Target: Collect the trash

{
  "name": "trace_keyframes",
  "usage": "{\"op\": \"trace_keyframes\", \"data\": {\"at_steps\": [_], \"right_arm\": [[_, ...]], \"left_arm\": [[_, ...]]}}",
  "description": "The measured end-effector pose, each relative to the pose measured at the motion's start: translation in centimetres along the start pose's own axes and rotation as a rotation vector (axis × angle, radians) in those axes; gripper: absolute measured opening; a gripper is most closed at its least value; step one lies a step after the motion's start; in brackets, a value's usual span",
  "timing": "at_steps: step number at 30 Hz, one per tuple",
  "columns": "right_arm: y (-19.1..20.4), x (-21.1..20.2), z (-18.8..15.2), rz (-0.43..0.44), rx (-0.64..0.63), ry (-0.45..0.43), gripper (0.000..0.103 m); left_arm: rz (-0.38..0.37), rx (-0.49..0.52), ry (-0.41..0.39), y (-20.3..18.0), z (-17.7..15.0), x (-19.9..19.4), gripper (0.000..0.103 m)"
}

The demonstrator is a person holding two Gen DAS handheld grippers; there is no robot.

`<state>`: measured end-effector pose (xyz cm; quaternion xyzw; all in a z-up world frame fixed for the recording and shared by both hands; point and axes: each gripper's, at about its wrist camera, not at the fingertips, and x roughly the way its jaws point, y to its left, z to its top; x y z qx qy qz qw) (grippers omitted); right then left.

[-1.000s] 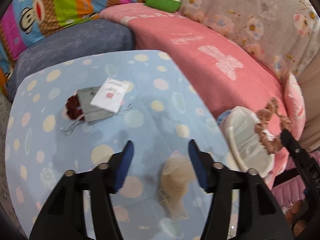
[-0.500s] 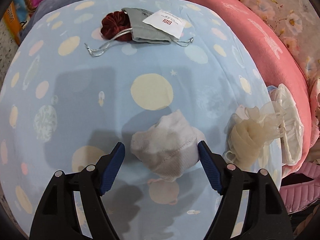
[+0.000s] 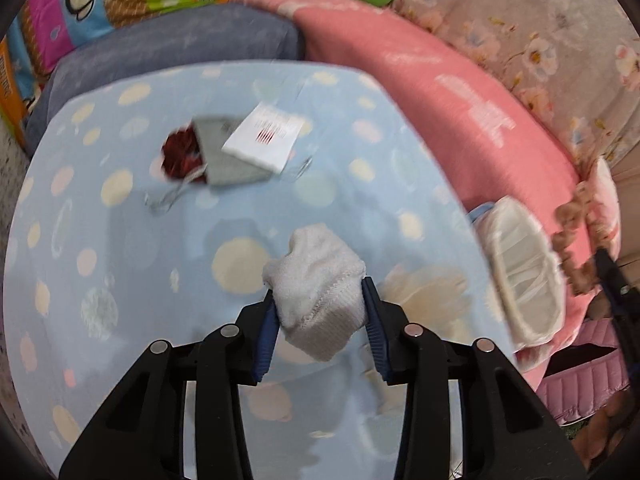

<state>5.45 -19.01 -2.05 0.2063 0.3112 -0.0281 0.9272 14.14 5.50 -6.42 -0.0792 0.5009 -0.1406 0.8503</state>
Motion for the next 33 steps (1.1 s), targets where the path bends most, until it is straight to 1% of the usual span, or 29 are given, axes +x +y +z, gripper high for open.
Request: {"op": "trace_keyframes", "data": {"at_steps": [4, 7, 14, 18, 22, 27, 30, 31, 32, 33], "right_arm": [[-0.2, -1.4, 1.8, 0.000, 0.000, -0.053, 0.011], [-0.8, -2.3, 3.0, -0.010, 0.003, -0.090, 0.011], [-4.1, -4.9, 5.2, -0.067, 0.031, -0.158, 0.011], [-7.1, -6.3, 5.9, -0.119, 0.067, -0.189, 0.011], [-10.3, -7.6, 6.2, -0.169, 0.109, -0.212, 0.011], [-13.8, -8.3, 6.5, -0.229, 0.155, -0.223, 0.012], [-15.3, -8.4, 6.5, -0.254, 0.174, -0.220, 0.012], [-15.7, -8.2, 6.5, -0.261, 0.179, -0.217, 0.013], [-16.1, -8.1, 6.5, -0.265, 0.183, -0.213, 0.017], [-16.3, -7.9, 6.5, -0.272, 0.190, -0.209, 0.019]], "left_arm": [[-0.057, 0.043, -0.057, -3.4, 2.1, -2.1, 0.037], [-0.107, 0.089, -0.087, -6.9, 3.2, -3.2, 0.037], [-0.208, 0.199, -0.115, -15.0, 4.4, -3.7, 0.037], [-0.256, 0.269, -0.109, -19.1, 4.3, -3.1, 0.038], [-0.323, 0.340, -0.081, -23.2, 3.9, -2.0, 0.038], [-0.375, 0.400, -0.057, -27.1, 3.4, -0.7, 0.039], [-0.405, 0.420, -0.043, -28.8, 3.2, 0.1, 0.043], [-0.404, 0.415, -0.035, -29.1, 3.3, 0.4, 0.049], [-0.402, 0.404, -0.033, -29.3, 3.4, 0.7, 0.060], [-0.392, 0.394, -0.036, -29.3, 3.5, 0.9, 0.066]]}}
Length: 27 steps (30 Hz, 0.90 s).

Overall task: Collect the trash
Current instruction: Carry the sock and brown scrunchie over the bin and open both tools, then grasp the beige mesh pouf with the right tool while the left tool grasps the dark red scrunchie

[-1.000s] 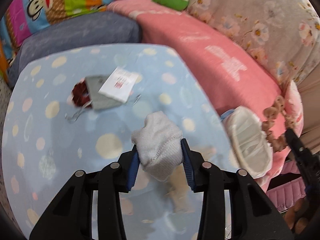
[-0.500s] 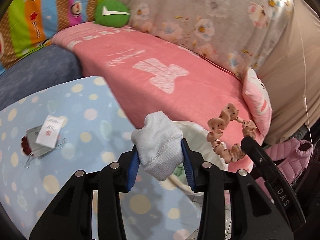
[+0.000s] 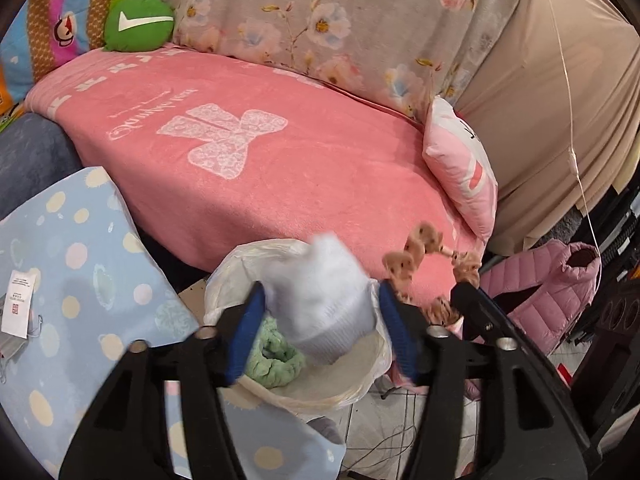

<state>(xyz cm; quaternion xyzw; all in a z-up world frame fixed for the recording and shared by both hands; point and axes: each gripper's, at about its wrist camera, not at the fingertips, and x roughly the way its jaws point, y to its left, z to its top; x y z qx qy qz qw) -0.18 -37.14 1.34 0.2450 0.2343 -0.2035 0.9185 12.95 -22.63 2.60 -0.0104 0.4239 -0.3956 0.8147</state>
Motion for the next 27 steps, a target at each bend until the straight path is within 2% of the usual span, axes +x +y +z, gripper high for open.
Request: {"op": "trace_keyframes", "data": {"at_steps": [1, 3, 4, 10, 15, 27], "right_arm": [[-0.2, 0.1, 0.0, -0.004, 0.004, -0.002, 0.021], [-0.3, 0.4, -0.1, -0.010, 0.008, -0.002, 0.034], [-0.3, 0.6, -0.1, -0.012, 0.007, -0.002, 0.037], [0.5, 1.2, -0.5, -0.002, -0.006, 0.014, 0.041], [2.0, 0.9, -1.1, 0.008, -0.017, 0.016, 0.055], [6.4, 0.3, -3.2, 0.056, -0.099, 0.059, 0.062]], "left_arm": [[0.012, -0.007, -0.003, 0.2, 0.1, 0.1, 0.073], [0.029, -0.016, -0.010, 0.5, 0.3, 0.2, 0.073], [0.039, -0.018, -0.010, 0.7, 0.3, 0.2, 0.073], [0.105, -0.037, -0.011, 2.7, -0.1, -0.1, 0.073], [0.158, -0.046, -0.012, 4.1, -0.7, -0.8, 0.073], [0.258, -0.097, -0.040, 8.2, -2.9, -4.4, 0.073]]}}
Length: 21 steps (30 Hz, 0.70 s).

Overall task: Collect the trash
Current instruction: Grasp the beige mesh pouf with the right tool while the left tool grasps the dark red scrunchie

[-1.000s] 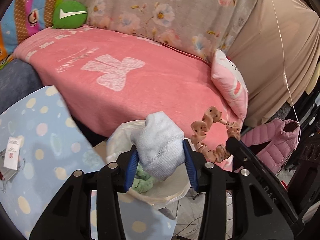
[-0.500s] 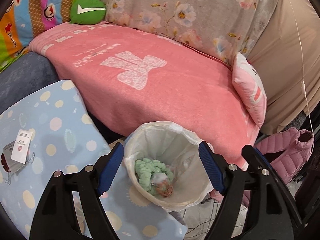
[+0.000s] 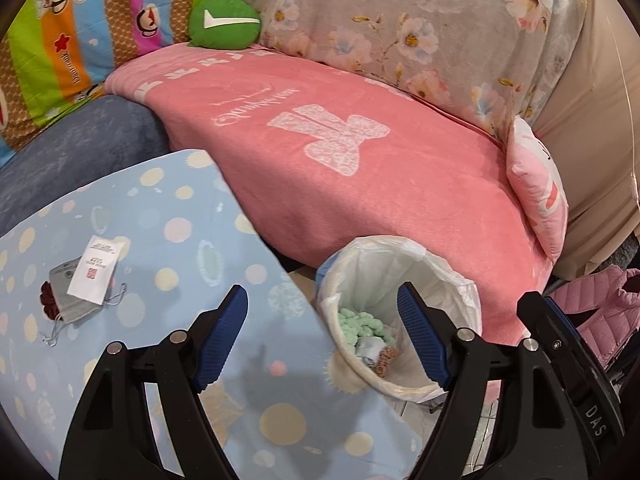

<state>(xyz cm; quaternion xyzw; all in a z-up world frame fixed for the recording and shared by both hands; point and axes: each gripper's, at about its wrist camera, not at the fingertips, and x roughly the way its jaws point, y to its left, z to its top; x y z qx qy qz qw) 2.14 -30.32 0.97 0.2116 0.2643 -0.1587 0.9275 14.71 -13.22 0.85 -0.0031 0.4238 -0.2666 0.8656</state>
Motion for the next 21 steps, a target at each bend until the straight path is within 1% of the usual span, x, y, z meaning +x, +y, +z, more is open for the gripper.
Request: {"op": "trace_keyframes", "data": {"at_steps": [2, 3, 5, 7, 15, 17, 21], "right_arm": [[1.1, 0.0, -0.6, 0.011, -0.019, 0.014, 0.064], [1.6, 0.0, -0.8, 0.016, -0.027, 0.019, 0.067], [2.8, 0.0, -1.4, 0.025, -0.044, 0.028, 0.070], [3.8, 0.1, -2.0, 0.041, -0.060, 0.043, 0.072], [8.4, 1.3, -5.4, 0.092, -0.134, 0.127, 0.072], [9.5, 1.8, -6.2, 0.101, -0.154, 0.148, 0.072], [11.6, 2.9, -8.4, 0.120, -0.189, 0.201, 0.072]], "left_arm": [[0.013, -0.012, -0.003, 1.0, -0.3, -0.4, 0.073], [0.021, -0.018, -0.004, 1.6, -0.5, -0.6, 0.074], [0.045, -0.033, -0.007, 3.0, -0.9, -1.1, 0.081], [0.069, -0.044, -0.016, 4.3, -1.4, -1.6, 0.082], [0.189, -0.135, -0.022, 11.2, -3.3, -3.1, 0.082], [0.232, -0.138, -0.028, 12.7, -3.9, -3.6, 0.082], [0.281, -0.156, -0.027, 15.4, -5.0, -4.4, 0.082]]}}
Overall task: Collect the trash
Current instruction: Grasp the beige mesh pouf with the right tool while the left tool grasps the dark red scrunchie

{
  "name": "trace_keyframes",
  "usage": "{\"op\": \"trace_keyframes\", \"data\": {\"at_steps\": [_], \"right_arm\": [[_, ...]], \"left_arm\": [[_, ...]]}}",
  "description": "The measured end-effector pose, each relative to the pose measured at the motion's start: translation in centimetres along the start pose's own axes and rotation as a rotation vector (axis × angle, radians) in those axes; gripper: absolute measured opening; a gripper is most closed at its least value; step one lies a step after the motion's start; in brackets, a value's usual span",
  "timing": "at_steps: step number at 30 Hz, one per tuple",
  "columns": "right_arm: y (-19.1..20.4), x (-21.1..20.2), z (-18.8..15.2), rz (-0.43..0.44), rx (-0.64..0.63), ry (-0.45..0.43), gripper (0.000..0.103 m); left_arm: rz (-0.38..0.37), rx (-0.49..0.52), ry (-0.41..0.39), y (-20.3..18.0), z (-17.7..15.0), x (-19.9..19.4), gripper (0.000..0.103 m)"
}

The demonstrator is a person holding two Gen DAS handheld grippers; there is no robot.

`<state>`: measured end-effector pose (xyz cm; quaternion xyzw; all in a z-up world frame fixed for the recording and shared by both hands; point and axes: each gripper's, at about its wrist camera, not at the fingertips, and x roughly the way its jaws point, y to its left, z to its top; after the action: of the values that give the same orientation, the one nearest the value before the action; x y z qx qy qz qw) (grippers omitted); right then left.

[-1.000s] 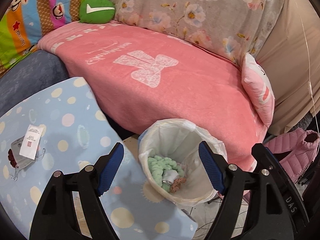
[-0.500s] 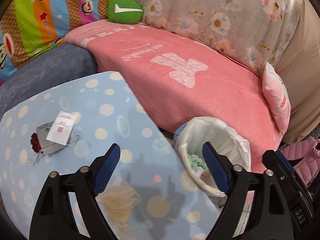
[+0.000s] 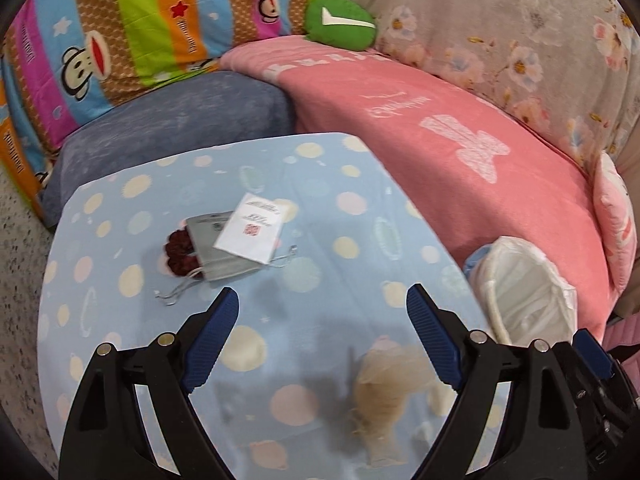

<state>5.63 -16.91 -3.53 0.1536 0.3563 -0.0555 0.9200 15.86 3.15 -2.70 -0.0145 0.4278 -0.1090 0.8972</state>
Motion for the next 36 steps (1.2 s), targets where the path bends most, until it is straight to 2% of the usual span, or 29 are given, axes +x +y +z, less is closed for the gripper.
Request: {"op": "trace_keyframes", "data": {"at_steps": [10, 19, 22, 24, 27, 32, 36], "right_arm": [[4.5, 5.7, -5.2, 0.033, -0.064, 0.161, 0.072], [5.8, 10.6, -7.8, 0.017, -0.088, 0.274, 0.070], [5.9, 12.0, -8.5, 0.014, -0.091, 0.314, 0.058], [6.0, 12.8, -8.8, 0.018, -0.099, 0.337, 0.040], [6.7, 13.5, -8.4, 0.027, -0.115, 0.340, 0.029], [8.3, 14.0, -5.6, 0.056, -0.118, 0.296, 0.026], [9.7, 14.7, -3.1, 0.078, -0.114, 0.261, 0.026]], "left_arm": [[0.102, -0.114, 0.077, 7.6, -2.7, 2.2, 0.082], [0.167, -0.222, 0.124, 14.1, -3.4, 4.5, 0.082], [0.167, -0.259, 0.137, 15.8, -3.2, 5.6, 0.082], [0.160, -0.287, 0.141, 16.8, -2.7, 6.5, 0.082], [0.134, -0.309, 0.140, 17.7, -1.5, 7.9, 0.081], [0.110, -0.316, 0.169, 18.5, 0.5, 11.1, 0.065], [0.091, -0.326, 0.196, 19.2, 1.2, 13.3, 0.061]]}}
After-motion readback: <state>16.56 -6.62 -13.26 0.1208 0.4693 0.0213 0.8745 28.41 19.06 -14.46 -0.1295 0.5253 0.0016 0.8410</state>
